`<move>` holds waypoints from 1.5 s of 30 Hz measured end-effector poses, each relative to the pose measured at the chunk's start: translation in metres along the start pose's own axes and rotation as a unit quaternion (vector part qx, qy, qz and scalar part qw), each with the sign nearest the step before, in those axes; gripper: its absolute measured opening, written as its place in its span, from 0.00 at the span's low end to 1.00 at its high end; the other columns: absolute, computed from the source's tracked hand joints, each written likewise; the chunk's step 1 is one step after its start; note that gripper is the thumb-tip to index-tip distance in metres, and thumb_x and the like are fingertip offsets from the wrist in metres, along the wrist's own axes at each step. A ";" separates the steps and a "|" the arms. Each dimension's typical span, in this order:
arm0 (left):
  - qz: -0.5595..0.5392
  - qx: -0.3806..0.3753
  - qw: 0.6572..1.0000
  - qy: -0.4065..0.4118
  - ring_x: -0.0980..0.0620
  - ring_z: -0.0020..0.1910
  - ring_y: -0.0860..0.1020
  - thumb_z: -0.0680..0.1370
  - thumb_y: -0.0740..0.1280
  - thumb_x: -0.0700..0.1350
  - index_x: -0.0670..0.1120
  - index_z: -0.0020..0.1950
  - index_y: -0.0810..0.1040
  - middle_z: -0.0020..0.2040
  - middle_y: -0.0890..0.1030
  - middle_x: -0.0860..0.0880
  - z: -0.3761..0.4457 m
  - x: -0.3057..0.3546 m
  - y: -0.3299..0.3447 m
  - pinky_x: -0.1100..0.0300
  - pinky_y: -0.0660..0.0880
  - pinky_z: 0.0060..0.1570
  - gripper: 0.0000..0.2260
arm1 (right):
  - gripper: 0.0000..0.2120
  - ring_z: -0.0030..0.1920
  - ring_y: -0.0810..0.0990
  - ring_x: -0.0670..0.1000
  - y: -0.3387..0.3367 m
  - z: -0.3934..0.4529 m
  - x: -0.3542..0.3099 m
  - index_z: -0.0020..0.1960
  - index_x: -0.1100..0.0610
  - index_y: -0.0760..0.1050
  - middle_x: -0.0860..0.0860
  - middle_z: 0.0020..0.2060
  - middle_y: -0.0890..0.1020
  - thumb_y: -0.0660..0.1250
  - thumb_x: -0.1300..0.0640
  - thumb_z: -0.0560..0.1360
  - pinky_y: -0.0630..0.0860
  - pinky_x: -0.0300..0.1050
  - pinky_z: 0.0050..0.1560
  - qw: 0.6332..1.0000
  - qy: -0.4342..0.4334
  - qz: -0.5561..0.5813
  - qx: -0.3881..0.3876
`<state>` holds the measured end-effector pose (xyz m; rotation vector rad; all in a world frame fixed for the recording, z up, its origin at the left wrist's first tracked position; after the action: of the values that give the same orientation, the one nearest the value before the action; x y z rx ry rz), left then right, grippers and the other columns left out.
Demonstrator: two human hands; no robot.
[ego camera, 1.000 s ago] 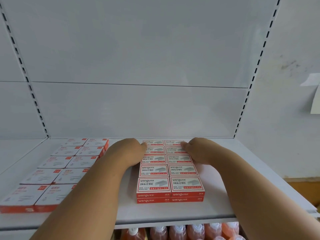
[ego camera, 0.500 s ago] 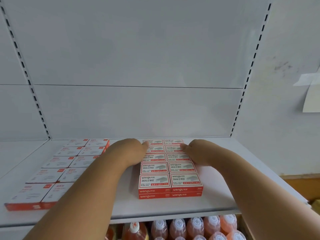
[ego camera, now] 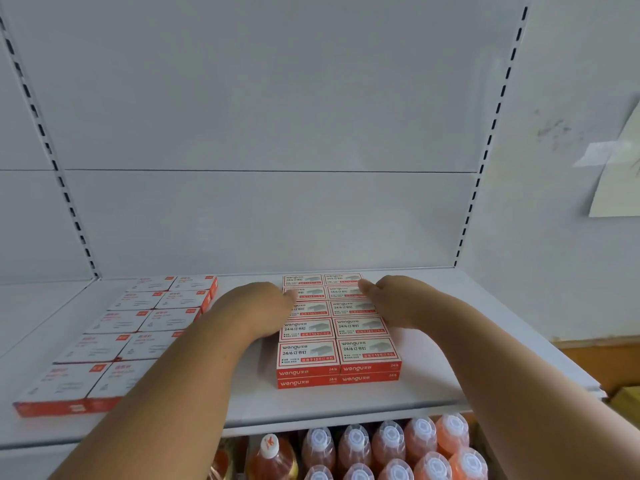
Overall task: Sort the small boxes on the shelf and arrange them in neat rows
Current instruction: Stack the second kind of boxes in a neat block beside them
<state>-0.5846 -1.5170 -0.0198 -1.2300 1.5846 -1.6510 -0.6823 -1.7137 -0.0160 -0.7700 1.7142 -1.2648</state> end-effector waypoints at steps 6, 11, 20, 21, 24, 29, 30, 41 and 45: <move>0.010 -0.001 1.000 0.006 0.52 0.47 0.79 0.83 0.49 0.60 0.51 0.49 0.75 0.42 0.78 0.54 -0.002 0.003 0.002 0.57 0.74 0.50 0.19 | 0.23 0.47 0.76 0.53 0.001 -0.002 -0.008 0.50 0.54 0.73 0.50 0.45 0.77 0.45 0.41 0.82 0.70 0.47 0.49 0.998 -0.013 -0.066 0.016; -0.010 -0.003 1.000 0.003 0.52 0.48 0.78 0.83 0.48 0.60 0.49 0.53 0.78 0.43 0.79 0.53 -0.010 0.002 -0.002 0.57 0.73 0.50 0.23 | 0.28 0.51 0.78 0.53 -0.001 -0.007 -0.003 0.55 0.55 0.77 0.50 0.51 0.81 0.45 0.38 0.81 0.74 0.50 0.56 0.999 -0.006 -0.032 0.008; 0.006 -0.007 0.999 0.040 0.53 0.42 0.76 0.84 0.49 0.58 0.51 0.48 0.74 0.42 0.79 0.54 -0.028 0.003 0.001 0.59 0.70 0.44 0.19 | 0.25 0.47 0.80 0.52 0.005 -0.019 0.000 0.45 0.55 0.75 0.50 0.43 0.81 0.47 0.40 0.81 0.76 0.47 0.51 0.999 -0.002 -0.047 0.009; 0.014 -0.002 0.999 0.041 0.54 0.42 0.76 0.84 0.48 0.58 0.51 0.47 0.74 0.40 0.77 0.55 -0.028 0.003 0.002 0.59 0.70 0.43 0.19 | 0.25 0.46 0.79 0.52 0.005 -0.019 -0.001 0.44 0.54 0.74 0.49 0.42 0.80 0.46 0.40 0.82 0.75 0.47 0.50 0.999 -0.006 -0.052 0.011; 0.016 -0.003 0.999 0.045 0.51 0.46 0.78 0.84 0.49 0.59 0.50 0.51 0.76 0.45 0.79 0.52 -0.027 0.002 0.002 0.58 0.72 0.46 0.20 | 0.25 0.46 0.79 0.52 0.004 -0.020 -0.004 0.46 0.55 0.74 0.50 0.42 0.79 0.46 0.40 0.82 0.74 0.46 0.48 0.998 -0.011 -0.064 0.012; -0.001 -0.006 0.999 0.036 0.50 0.50 0.78 0.83 0.48 0.59 0.48 0.60 0.80 0.55 0.82 0.49 -0.031 0.000 -0.001 0.58 0.72 0.50 0.25 | 0.28 0.48 0.80 0.52 0.003 -0.022 -0.004 0.52 0.57 0.77 0.52 0.47 0.82 0.45 0.39 0.82 0.76 0.48 0.53 0.999 0.002 -0.054 0.004; -0.005 -0.004 0.999 0.036 0.50 0.49 0.77 0.84 0.48 0.59 0.47 0.59 0.80 0.55 0.82 0.49 -0.034 0.000 -0.002 0.58 0.72 0.50 0.25 | 0.29 0.49 0.80 0.53 0.003 -0.023 -0.003 0.52 0.57 0.77 0.52 0.47 0.82 0.45 0.38 0.81 0.76 0.49 0.55 0.999 0.006 -0.041 0.001; -0.014 0.001 0.999 0.048 0.57 0.40 0.78 0.83 0.49 0.59 0.51 0.46 0.77 0.39 0.79 0.55 -0.043 0.001 0.003 0.60 0.73 0.41 0.21 | 0.26 0.46 0.81 0.52 0.006 -0.032 -0.004 0.49 0.56 0.77 0.51 0.43 0.82 0.47 0.40 0.82 0.78 0.49 0.53 0.999 -0.007 -0.051 0.011; -0.031 0.015 0.999 0.036 0.54 0.45 0.80 0.83 0.48 0.61 0.49 0.54 0.81 0.47 0.83 0.52 -0.050 -0.004 0.003 0.58 0.76 0.49 0.25 | 0.26 0.40 0.78 0.49 0.007 -0.035 -0.002 0.49 0.56 0.76 0.49 0.38 0.78 0.46 0.39 0.82 0.74 0.46 0.44 0.997 -0.014 -0.076 0.011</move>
<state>-0.6269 -1.4902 -0.0186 -1.2285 1.5738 -1.7685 -0.7126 -1.6943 -0.0176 -0.9163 1.6415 -1.3663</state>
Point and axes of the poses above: each hand's wrist, its own z-axis towards the middle knuckle, its own y-axis out of the palm, x = y × z, the point moved 4 cm from there along z, towards the middle knuckle
